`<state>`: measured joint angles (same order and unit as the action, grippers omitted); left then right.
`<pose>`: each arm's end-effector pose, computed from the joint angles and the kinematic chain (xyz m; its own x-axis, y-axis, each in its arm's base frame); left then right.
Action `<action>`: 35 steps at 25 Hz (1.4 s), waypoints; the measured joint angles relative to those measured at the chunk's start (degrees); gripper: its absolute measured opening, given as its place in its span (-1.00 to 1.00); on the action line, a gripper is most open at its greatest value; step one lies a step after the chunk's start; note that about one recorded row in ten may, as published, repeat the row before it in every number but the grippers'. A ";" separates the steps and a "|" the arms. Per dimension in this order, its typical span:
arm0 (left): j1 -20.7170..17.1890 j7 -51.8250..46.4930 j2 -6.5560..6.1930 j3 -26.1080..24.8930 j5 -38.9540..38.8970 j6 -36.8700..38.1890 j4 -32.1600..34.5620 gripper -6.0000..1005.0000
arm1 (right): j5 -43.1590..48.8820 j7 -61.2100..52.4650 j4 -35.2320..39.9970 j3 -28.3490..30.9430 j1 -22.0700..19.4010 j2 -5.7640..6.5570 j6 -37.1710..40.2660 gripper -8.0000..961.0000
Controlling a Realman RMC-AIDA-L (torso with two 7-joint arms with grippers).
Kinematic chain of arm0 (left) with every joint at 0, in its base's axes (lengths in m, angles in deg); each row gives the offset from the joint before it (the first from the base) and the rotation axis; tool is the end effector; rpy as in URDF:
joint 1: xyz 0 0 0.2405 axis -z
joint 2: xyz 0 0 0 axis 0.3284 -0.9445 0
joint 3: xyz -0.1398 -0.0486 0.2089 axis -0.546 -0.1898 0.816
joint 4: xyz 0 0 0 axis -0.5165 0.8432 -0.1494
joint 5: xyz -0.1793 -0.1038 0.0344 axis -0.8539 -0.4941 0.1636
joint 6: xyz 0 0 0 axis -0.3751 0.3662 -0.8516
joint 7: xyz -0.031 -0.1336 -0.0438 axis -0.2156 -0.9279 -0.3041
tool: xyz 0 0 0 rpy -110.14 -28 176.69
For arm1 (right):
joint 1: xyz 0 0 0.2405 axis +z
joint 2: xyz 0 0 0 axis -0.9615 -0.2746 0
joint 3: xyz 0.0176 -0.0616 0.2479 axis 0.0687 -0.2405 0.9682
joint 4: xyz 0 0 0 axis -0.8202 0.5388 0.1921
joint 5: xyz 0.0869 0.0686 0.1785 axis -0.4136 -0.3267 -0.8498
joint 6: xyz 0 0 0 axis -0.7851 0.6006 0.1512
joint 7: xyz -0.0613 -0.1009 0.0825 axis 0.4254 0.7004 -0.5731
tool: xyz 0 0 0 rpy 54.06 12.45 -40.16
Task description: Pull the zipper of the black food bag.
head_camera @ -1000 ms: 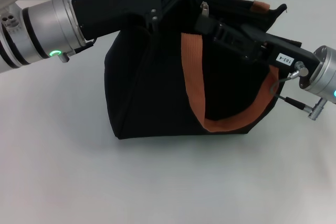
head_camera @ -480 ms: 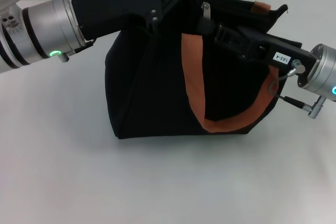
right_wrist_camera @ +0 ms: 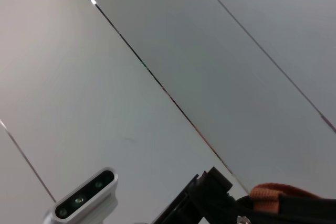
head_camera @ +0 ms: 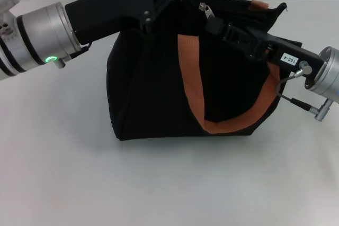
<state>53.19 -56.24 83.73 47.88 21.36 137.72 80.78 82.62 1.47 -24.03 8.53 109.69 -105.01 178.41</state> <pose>-0.1665 0.3633 -0.0024 0.6434 -0.1255 0.7552 0.1934 -0.9278 -0.3190 0.2118 0.3331 -0.0247 0.3035 -0.4938 -0.8149 -0.5900 -0.7689 0.2462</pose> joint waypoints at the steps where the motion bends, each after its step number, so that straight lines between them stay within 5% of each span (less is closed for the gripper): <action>1: 0.00 0.00 0.00 0.00 0.00 0.00 0.00 -0.83 | 0.00 0.00 0.00 0.00 0.00 0.00 0.00 -0.99; 35: -1.20 0.43 -0.27 -2.64 -0.35 -0.23 -0.11 -0.80 | 0.05 -3.12 4.51 6.89 -6.91 0.33 -3.31 -0.88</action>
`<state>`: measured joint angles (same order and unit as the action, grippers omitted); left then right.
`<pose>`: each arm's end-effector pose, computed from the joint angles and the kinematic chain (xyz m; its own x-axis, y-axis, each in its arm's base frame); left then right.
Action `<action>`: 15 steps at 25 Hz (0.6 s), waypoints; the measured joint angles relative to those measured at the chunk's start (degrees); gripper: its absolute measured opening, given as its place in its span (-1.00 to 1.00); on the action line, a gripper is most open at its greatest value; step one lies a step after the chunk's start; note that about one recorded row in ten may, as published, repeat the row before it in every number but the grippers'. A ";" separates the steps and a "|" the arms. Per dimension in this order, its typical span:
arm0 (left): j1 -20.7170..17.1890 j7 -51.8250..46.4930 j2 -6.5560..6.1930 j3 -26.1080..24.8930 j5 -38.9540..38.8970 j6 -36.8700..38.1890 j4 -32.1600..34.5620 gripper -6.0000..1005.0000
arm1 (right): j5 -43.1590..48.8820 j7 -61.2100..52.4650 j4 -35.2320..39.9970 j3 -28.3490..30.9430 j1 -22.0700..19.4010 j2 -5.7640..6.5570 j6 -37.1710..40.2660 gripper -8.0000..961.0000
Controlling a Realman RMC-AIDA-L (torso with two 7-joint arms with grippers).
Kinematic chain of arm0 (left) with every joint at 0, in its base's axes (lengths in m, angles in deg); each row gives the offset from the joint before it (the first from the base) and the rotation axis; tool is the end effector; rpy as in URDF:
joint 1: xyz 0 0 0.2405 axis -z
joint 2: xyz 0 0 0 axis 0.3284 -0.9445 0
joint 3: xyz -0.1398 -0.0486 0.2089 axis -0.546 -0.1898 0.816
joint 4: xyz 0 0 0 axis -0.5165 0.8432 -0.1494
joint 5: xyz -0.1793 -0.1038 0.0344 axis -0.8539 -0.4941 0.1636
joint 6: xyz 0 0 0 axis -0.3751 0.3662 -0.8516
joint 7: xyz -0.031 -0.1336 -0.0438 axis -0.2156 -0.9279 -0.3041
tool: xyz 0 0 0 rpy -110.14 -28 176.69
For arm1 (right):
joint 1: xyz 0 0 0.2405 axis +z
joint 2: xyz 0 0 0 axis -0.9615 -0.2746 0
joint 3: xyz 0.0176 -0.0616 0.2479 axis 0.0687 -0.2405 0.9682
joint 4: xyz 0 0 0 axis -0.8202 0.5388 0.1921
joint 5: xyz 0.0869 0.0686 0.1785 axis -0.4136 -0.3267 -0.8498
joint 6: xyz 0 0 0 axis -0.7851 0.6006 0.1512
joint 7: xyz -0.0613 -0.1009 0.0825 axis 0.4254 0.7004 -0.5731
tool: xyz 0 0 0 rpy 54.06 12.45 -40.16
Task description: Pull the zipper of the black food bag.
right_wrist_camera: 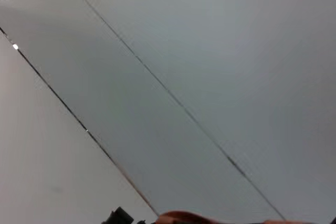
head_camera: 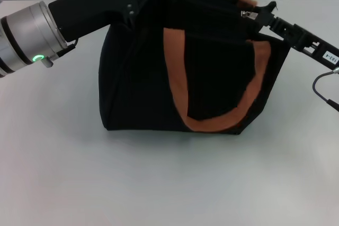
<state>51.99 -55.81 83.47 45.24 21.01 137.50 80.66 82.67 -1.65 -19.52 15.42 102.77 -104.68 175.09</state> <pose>-0.1781 0.3651 0.0080 0.6340 -0.1308 0.7622 0.2412 -0.9030 -0.3556 0.2602 0.3279 0.0046 0.1967 -0.4474 -0.8724 -0.7395 -0.6520 0.1676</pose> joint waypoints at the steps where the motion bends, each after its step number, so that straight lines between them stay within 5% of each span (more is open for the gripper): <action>1: 0.00 0.00 0.00 0.00 0.00 0.00 0.00 -0.80 | 0.00 0.00 0.00 0.00 0.00 0.00 0.00 -0.88; 15: -0.04 0.00 0.05 0.06 -0.01 -0.27 -0.05 -0.79 | 0.00 3.55 -0.15 3.73 -1.45 -0.06 4.38 -0.82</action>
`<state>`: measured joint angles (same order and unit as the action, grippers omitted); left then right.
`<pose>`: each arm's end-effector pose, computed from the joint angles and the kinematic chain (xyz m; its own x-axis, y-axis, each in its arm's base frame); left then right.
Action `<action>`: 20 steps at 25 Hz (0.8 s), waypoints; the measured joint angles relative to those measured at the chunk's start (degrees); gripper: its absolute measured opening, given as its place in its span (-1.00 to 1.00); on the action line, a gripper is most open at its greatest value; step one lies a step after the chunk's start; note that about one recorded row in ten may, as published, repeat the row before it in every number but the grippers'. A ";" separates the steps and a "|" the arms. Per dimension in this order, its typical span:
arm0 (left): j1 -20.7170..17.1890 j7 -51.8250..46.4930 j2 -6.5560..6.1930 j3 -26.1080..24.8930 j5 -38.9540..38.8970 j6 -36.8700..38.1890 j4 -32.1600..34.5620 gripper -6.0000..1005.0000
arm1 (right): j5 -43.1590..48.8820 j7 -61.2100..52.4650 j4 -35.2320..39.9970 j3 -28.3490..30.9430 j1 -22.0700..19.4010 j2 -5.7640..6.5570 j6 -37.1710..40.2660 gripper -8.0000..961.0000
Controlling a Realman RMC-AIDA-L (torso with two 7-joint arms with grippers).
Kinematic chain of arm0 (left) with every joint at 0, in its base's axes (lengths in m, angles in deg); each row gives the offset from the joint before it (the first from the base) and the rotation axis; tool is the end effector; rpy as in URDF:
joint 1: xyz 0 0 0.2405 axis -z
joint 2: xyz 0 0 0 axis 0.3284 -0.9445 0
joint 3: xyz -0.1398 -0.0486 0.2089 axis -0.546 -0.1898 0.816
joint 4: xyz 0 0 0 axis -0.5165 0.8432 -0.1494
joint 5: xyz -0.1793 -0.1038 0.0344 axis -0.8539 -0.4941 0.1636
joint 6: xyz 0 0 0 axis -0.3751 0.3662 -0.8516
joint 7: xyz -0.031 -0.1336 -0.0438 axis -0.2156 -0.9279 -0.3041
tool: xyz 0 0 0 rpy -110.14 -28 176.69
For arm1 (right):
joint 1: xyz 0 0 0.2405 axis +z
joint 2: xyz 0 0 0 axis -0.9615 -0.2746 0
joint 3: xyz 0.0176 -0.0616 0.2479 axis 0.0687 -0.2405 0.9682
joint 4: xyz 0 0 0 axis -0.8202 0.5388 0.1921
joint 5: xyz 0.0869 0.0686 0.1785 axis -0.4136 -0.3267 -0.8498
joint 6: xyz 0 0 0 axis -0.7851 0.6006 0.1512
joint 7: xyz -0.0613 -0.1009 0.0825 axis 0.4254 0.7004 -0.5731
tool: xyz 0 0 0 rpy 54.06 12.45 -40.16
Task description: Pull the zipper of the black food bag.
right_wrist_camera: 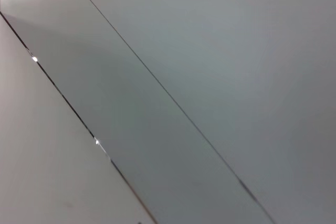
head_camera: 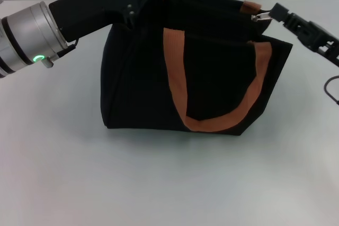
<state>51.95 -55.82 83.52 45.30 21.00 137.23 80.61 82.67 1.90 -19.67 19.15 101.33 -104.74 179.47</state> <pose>-0.1786 0.3653 0.0073 0.6355 -0.1278 0.7615 0.2452 -0.9017 -0.3560 0.2642 0.3172 0.0154 0.1876 -0.3702 -0.9098 -0.7118 -0.6895 0.1338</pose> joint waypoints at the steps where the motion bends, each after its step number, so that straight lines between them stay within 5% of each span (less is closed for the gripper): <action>1: 0.00 0.00 0.00 0.00 0.00 -0.09 -0.01 -0.79 | 0.00 0.00 0.00 0.00 0.00 0.00 0.00 -0.81; 8: -0.30 0.00 0.00 -0.56 -0.39 -0.33 -0.18 -0.78 | -0.04 3.31 -2.21 8.16 -3.31 -0.17 0.99 -0.78; 18: -1.19 -0.26 0.21 -0.63 -2.93 -1.15 -0.59 -0.78 | 0.29 11.24 -5.76 11.50 -5.17 -0.22 5.78 0.06; 20: -1.57 -0.66 0.23 -0.62 -5.40 -1.22 -1.68 -0.77 | 0.65 15.02 -6.77 10.50 -5.29 -0.22 7.57 0.09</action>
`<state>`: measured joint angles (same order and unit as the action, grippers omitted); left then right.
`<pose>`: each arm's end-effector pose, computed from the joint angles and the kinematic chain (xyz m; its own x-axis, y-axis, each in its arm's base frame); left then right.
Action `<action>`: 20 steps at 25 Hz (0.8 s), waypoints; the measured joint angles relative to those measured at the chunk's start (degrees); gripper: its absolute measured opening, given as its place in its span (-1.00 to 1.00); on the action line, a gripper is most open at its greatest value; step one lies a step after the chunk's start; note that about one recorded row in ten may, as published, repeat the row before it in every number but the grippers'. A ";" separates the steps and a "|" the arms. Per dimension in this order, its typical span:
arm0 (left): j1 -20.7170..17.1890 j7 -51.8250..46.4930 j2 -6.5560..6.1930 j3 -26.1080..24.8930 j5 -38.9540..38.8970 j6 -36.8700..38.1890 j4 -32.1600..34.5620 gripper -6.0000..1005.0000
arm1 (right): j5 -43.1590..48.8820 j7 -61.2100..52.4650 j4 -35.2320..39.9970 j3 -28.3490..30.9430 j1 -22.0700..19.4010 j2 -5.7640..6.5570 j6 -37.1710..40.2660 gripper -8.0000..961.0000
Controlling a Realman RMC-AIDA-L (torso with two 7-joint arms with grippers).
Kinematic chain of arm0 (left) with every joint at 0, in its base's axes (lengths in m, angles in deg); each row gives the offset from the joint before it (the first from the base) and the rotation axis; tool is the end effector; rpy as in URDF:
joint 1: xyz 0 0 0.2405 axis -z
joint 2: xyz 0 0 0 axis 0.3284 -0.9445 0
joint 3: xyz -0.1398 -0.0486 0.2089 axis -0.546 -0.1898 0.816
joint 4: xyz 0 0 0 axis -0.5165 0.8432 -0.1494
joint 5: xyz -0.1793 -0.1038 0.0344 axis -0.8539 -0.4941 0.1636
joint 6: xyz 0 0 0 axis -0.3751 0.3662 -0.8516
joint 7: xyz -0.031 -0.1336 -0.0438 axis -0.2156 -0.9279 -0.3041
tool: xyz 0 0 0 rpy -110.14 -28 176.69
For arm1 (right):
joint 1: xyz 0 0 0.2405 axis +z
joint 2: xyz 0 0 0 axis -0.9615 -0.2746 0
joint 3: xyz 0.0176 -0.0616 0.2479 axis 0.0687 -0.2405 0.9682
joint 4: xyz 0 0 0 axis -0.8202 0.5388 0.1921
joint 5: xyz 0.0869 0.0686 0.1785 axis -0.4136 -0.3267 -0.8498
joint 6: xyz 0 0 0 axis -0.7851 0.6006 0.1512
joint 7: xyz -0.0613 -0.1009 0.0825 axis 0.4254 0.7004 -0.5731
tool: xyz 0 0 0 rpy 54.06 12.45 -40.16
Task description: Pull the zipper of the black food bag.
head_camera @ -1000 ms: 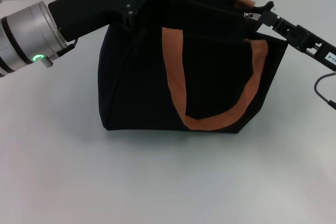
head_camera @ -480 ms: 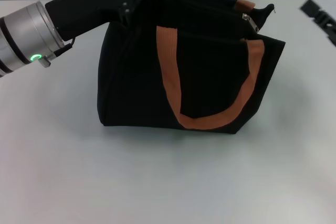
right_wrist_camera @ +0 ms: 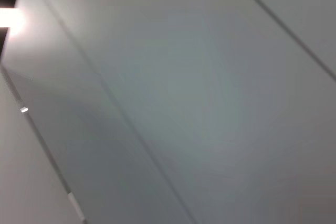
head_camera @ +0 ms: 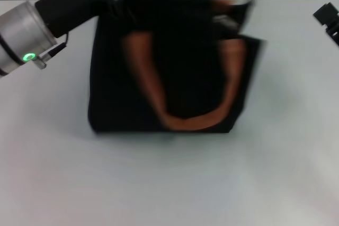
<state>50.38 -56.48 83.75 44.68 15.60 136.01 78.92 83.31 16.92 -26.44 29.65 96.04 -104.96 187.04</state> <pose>-0.1904 0.3661 0.0147 0.5723 -0.0960 0.8144 0.3616 -0.8618 -0.3557 0.2896 0.2764 0.0225 0.1528 -0.1409 -0.9782 -0.7269 -0.6866 -0.0147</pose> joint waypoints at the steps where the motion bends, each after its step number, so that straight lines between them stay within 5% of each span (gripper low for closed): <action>1: -0.25 -0.03 -0.04 0.03 -1.12 0.11 -0.61 -0.77 | 0.00 0.00 0.00 0.00 0.00 0.00 0.00 0.11; 4: -1.92 0.19 -0.27 -0.03 -4.11 2.17 -1.29 -0.77 | 0.08 5.38 -0.89 -2.04 -0.51 -0.11 2.70 0.16; 9: -4.63 -0.16 -0.75 0.04 -4.87 8.46 -0.87 -0.30 | 0.12 13.78 -3.81 -2.62 -2.04 -0.07 6.54 0.33; 14: -7.13 -0.12 -1.22 0.58 2.20 18.40 -0.82 0.11 | 1.89 18.17 -3.82 -4.83 -3.20 -0.04 8.22 0.50; 20: -10.58 0.54 -1.54 0.11 7.28 26.28 -0.44 0.37 | 3.62 25.85 -4.40 -10.35 -2.93 -0.13 10.72 0.55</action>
<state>39.81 -55.94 82.21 44.79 22.88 162.29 78.48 86.93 42.77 -30.84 19.29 93.11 -105.09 197.77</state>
